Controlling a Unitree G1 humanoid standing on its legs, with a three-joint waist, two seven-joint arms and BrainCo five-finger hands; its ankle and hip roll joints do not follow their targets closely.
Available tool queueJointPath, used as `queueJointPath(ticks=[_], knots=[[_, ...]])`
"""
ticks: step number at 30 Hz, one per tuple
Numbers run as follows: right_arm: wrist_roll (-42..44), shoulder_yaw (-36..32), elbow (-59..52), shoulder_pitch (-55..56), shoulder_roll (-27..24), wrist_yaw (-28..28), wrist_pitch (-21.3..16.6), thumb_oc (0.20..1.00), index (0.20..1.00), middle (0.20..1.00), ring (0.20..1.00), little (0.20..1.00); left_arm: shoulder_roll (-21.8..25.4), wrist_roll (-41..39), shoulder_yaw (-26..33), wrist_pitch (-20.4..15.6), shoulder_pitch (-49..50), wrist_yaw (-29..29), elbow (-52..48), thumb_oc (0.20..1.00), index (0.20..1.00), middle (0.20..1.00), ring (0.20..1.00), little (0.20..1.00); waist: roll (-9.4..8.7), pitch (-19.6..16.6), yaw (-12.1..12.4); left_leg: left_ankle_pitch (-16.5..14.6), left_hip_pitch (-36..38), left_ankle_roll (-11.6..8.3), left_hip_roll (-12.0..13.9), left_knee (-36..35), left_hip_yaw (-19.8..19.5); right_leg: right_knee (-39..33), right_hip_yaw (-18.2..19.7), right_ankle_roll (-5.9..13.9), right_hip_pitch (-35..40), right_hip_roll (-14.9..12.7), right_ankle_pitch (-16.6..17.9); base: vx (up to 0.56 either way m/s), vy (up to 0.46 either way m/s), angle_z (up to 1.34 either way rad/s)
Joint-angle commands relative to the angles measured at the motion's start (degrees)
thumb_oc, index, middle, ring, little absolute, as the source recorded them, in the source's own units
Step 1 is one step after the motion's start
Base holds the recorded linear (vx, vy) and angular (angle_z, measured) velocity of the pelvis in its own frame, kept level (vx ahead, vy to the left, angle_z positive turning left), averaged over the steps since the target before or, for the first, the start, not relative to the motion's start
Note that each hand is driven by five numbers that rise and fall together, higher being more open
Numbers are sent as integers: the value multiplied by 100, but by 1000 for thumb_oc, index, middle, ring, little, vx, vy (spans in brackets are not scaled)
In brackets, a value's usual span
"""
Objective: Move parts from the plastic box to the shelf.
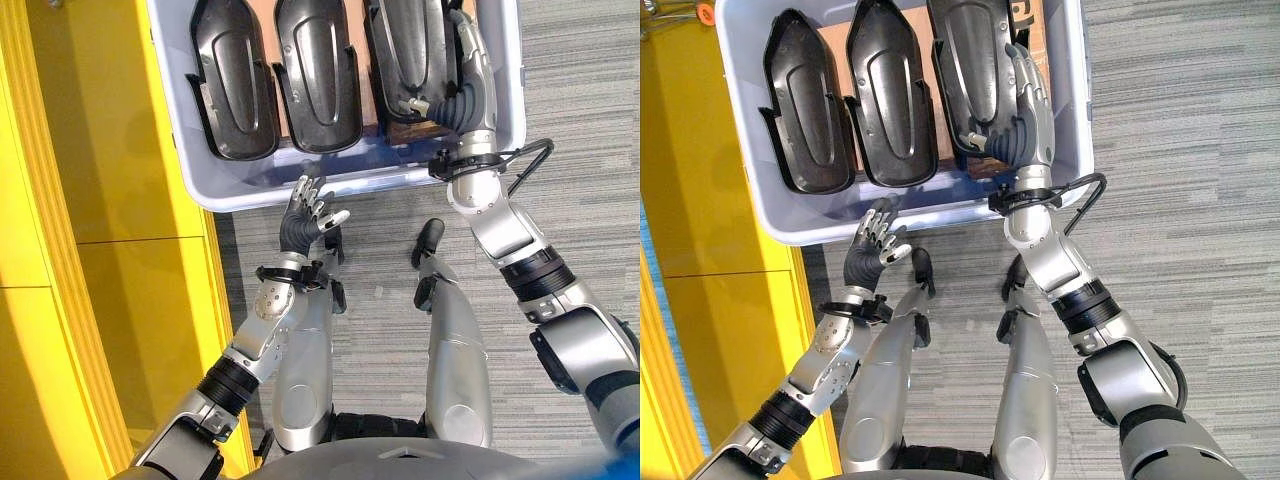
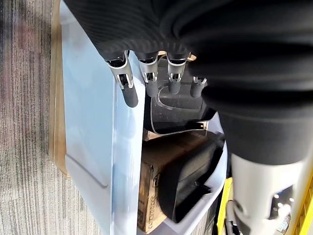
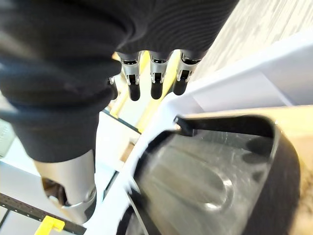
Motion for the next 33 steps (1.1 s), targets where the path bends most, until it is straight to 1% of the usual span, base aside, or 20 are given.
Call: queueJointPath(ticks=[1, 2, 3, 7, 11, 13, 14, 15, 16, 17, 19, 22, 24, 26, 29, 31, 33], knots=[[-612, -292, -581, -89, -52, -692, -694, 1000, 1000, 1000, 1000, 1000, -32, 333, -323, -429, 327, 221, -386, 1000, 1000, 1000, 1000, 1000, 94, -201, 21, -91, -72, -160, 13, 107, -353, 11, 379, 304, 227, 69, -85, -10, 31, -2], [-734, -346, -655, -75, -4, -824, -793, 1000, 1000, 1000, 1000, 1000, -68, 348, -362, -456, 320, 253, -377, 1000, 1000, 1000, 1000, 1000, 110, -201, 10, -89, -33, -158, 5, 69, -344, -15, 392, 298, 253, 79, -84, -10, 38, -4], [-761, -366, -713, -67, 35, -818, -827, 1000, 1000, 1000, 1000, 1000, -79, 355, -388, -453, 312, 297, -382, 1000, 1000, 1000, 1000, 1000, 120, -201, -1, -82, -14, -163, -3, 43, -341, -36, 400, 301, 264, 83, -78, -21, 52, -4], [-632, -336, -799, -87, 115, -765, -660, 1000, 1000, 1000, 1000, 1000, -129, 348, -464, -516, 277, 327, -320, 1000, 1000, 1000, 1000, 1000, 161, -201, -32, -55, 25, -173, -10, -38, -313, -77, 441, 283, 269, 88, -70, -24, 40, -3], [-576, -404, -764, -88, 150, -926, -507, 1000, 1000, 1000, 1000, 1000, -142, 327, -482, -535, 275, 336, -296, 1000, 1000, 1000, 1000, 1000, 203, -201, -27, -22, 56, -179, -2, -89, -297, -111, 436, 271, 284, 83, -38, -17, 26, -5], [-352, -436, -696, -78, 160, -938, -449, 1000, 1000, 1000, 1000, 1000, -167, 346, -505, -584, 301, 339, -241, 1000, 1000, 1000, 1000, 1000, 208, -201, -35, -43, 121, -187, -2, -97, -283, -88, 430, 274, 338, 65, -84, 2, 9, -3], [14, -491, -612, -94, 165, -915, -508, 1000, 1000, 1000, 1000, 1000, -148, 352, -488, -590, 291, 344, -244, 1000, 1000, 1000, 1000, 1000, 215, -201, -29, -40, 143, -189, 6, -118, -282, -85, 424, 276, 348, 59, -90, -17, 30, 0], [455, -593, -537, -125, 175, -750, -395, 1000, 1000, 1000, 1000, 1000, -133, 363, -474, -625, 254, 305, -265, 1000, 1000, 1000, 1000, 1000, 224, -201, -14, 1, 113, -199, 17, -148, -296, -81, 422, 262, 309, 77, -69, -19, 36, 0], [571, -627, -469, -139, 207, -767, -377, 1000, 1000, 1000, 1000, 1000, -144, 373, -469, -572, 233, 339, -310, 1000, 1000, 1000, 1000, 1000, 225, -201, -4, 6, 103, -198, 21, -149, -296, -63, 420, 255, 291, 78, -73, 0, 0, 0], [961, -679, -368, -146, 228, -761, -407, 1000, 1000, 1000, 1000, 1000, -144, 383, -462, -554, 245, 376, -333, 1000, 1000, 1000, 1000, 1000, 213, -201, 8, -18, 119, -200, 13, -140, -304, -29, 402, 257, 309, 63, -119, 0, 0, 0], [1114, -731, -313, -166, 254, -788, -406, 1000, 1000, 1000, 1000, 1000, -127, 347, -434, -544, 217, 397, -366, 1000, 1000, 1000, 1000, 1000, 207, -201, 25, -15, 103, -200, 10, -148, -310, -11, 384, 254, 293, 71, -130, 0, 0, 0], [1168, -830, -127, -241, 311, -811, -471, 1000, 1000, 1000, 1000, 1000, -79, 381, -395, -512, 152, 371, -451, 1000, 1000, 1000, 1000, 1000, 220, -201, 73, -13, 53, -192, 3, -138, -345, 57, 354, 250, 258, 70, -167, 0, 0, 0], [1173, -889, 51, -335, 338, -781, -417, 1000, 1000, 1000, 1000, 1000, -32, 315, -366, -480, 119, 330, -464, 1000, 1000, 1000, 1000, 1000, 243, -201, 121, -1, 42, -189, -15, -147, -374, 77, 316, 251, 264, 56, -185, 0, 0, 0], [1230, -877, 375, -530, 302, -697, -239, 1000, 1000, 1000, 1000, 1000, -49, 193, -294, -367, 88, 247, -493, 1000, 1000, 1000, 1000, 1000, 269, -201, 194, 24, 20, -194, -25, -165, -383, 74, 263, 242, 260, 39, -192, 0, 0, 0], [1281, -910, 642, -684, 241, -635, -117, 1000, 1000, 1000, 1000, 1000, 0, 95, -268, -287, 95, 146, -468, 1000, 1000, 1000, 1000, 1000, 289, -201, 266, 11, -24, -188, -33, -112, -419, 165, 202, 241, 244, 13, -228, -2, -12, 0], [1133, -910, 861, -813, 198, -536, -51, 1000, 1000, 1000, 1000, 1000, 28, 1, -260, -296, 87, 57, -431, 1000, 1000, 1000, 1000, 1000, 293, -201, 322, 11, -81, -189, -44, -84, -458, 205, 153, 245, 220, 1, -248, -11, -47, 9], [956, -809, 1130, -1004, 131, -434, 163, 1000, 1000, 1000, 1000, 1000, 49, -55, -230, -270, 82, -19, -440, 1000, 1000, 1000, 1000, 1000, 302, -201, 397, 34, -127, -187, -54, -110, -496, 217, 108, 249, 200, 1, -259, -14, -38, 21]])
